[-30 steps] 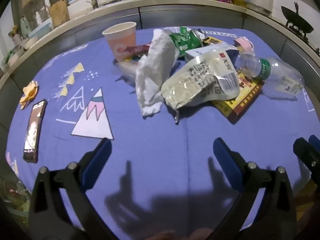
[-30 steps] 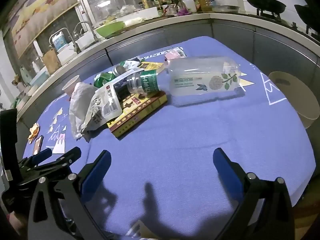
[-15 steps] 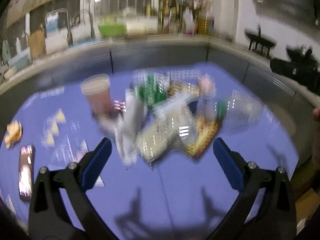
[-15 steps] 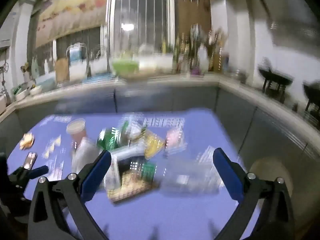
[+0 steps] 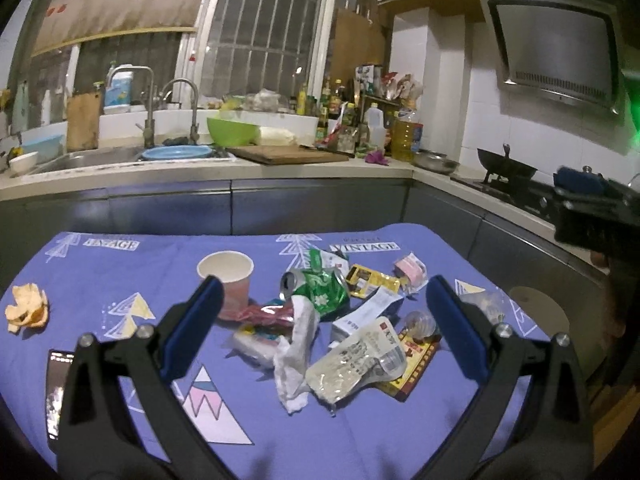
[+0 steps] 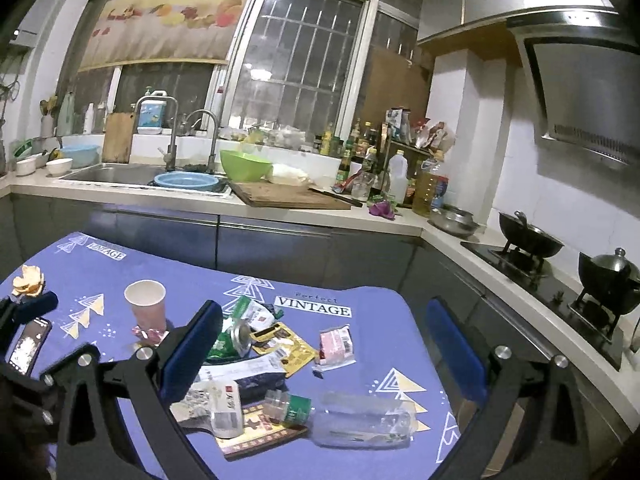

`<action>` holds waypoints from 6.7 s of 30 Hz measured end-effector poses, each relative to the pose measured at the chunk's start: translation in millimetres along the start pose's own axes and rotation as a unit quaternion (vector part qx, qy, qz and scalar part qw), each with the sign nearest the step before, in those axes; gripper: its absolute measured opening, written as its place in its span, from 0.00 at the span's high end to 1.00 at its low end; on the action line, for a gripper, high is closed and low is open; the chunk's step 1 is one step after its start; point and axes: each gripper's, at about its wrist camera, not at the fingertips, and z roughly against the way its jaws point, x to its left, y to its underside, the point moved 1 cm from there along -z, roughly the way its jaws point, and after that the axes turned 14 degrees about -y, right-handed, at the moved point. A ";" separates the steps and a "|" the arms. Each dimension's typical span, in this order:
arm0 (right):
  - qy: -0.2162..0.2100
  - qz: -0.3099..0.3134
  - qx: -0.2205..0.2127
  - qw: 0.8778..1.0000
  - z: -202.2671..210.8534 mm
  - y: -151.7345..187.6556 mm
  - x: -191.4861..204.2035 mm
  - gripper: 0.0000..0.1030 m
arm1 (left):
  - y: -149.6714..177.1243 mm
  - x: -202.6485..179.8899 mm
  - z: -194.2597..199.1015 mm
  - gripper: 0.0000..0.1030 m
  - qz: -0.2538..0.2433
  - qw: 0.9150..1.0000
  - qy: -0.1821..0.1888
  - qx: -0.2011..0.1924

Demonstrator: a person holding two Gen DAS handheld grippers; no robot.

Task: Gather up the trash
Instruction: 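Move both tools over the trash pile on the blue tablecloth, then grasp the white tissue with the left tool while the right tool grasps the white snack bag, then carry both items to the beige bin and open both tools to drop them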

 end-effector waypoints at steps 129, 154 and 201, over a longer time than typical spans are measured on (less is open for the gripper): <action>-0.182 -0.305 0.202 0.913 -42.5 225.6 -48.7 0.47 | 138.0 -29.4 -77.5 0.05 -0.053 0.945 -0.091 0.309; -0.366 -0.236 0.174 0.883 -122.8 146.5 9.0 0.97 | 97.1 36.3 -115.6 0.98 0.096 0.955 0.015 0.278; -0.056 -0.576 -0.090 0.810 -5.6 342.0 -408.4 0.97 | 103.6 -509.3 -213.4 0.66 -0.240 0.903 0.217 0.284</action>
